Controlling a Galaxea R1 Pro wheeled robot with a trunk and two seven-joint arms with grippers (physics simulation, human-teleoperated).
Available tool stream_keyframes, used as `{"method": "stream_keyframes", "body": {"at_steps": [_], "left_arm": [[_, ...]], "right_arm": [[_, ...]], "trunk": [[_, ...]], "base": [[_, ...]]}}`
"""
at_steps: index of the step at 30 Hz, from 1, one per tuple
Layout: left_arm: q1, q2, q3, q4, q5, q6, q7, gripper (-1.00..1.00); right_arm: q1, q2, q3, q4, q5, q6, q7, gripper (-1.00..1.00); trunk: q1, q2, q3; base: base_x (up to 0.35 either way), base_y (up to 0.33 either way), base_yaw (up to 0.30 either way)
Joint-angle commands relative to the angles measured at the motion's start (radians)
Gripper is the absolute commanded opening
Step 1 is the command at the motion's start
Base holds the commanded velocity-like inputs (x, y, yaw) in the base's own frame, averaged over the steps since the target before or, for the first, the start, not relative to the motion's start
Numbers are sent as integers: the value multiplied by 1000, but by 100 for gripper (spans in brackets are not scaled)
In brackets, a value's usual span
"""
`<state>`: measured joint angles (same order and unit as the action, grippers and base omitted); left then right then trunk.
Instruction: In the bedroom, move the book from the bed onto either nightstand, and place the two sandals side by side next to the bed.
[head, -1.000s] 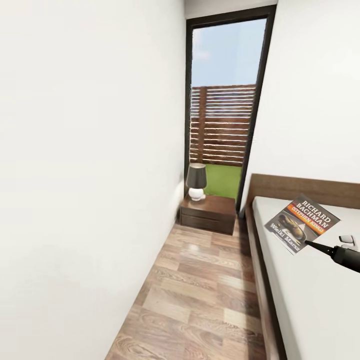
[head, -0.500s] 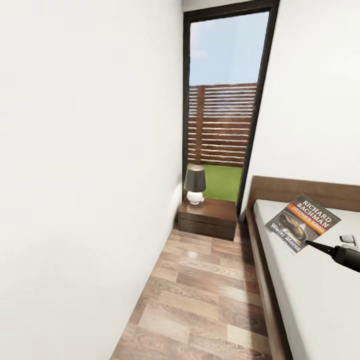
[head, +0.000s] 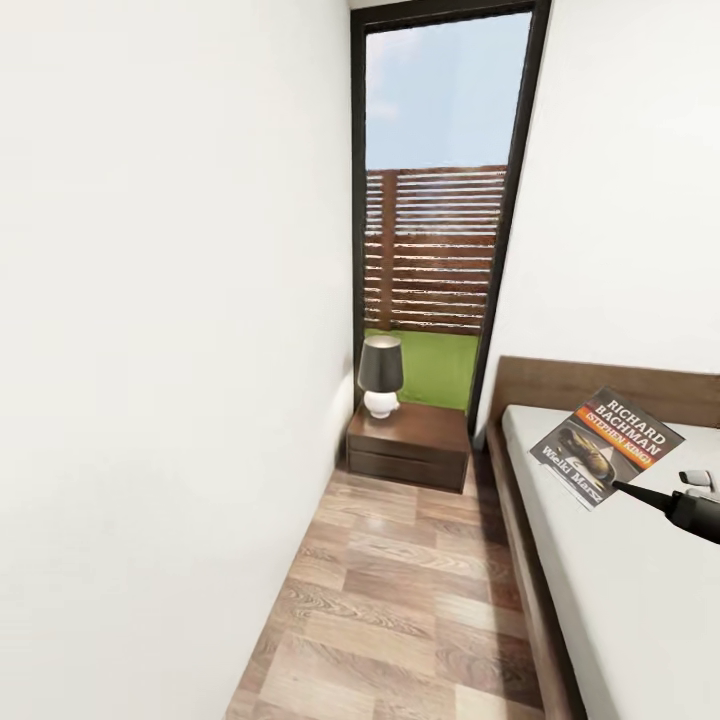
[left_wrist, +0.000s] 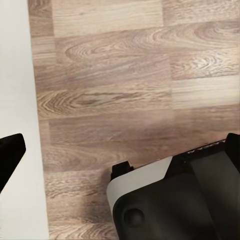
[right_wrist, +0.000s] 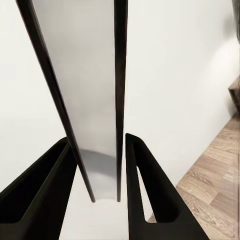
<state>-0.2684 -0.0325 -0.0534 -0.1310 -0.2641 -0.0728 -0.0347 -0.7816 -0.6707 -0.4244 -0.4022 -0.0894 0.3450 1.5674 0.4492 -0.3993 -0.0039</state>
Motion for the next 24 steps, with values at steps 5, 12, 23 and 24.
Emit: {"method": "stream_keyframes", "body": {"at_steps": [5, 12, 23, 24], "left_arm": [[0, 0, -5, 1, -3, -3, 0, 100], [-1, 0, -5, 1, -3, -3, 1, 100], [0, -1, -5, 1, -3, -2, 0, 100], [0, -1, -5, 1, -3, -2, 0, 100]], "right_arm": [[-1, 0, -3, 0, 0, 11, 3, -100], [-1, 0, -3, 0, 0, 10, 3, -100], [-1, 1, -3, 0, 0, 7, 3, -100], [-1, 2, -3, 0, 0, 7, 3, -100]], "trunk": [[1, -1, 0], [1, -1, 0], [1, -1, 0], [1, -1, 0]], "base": [[234, 0, -200], [205, 0, -230], [262, 0, -64], [257, 0, -64]]}}
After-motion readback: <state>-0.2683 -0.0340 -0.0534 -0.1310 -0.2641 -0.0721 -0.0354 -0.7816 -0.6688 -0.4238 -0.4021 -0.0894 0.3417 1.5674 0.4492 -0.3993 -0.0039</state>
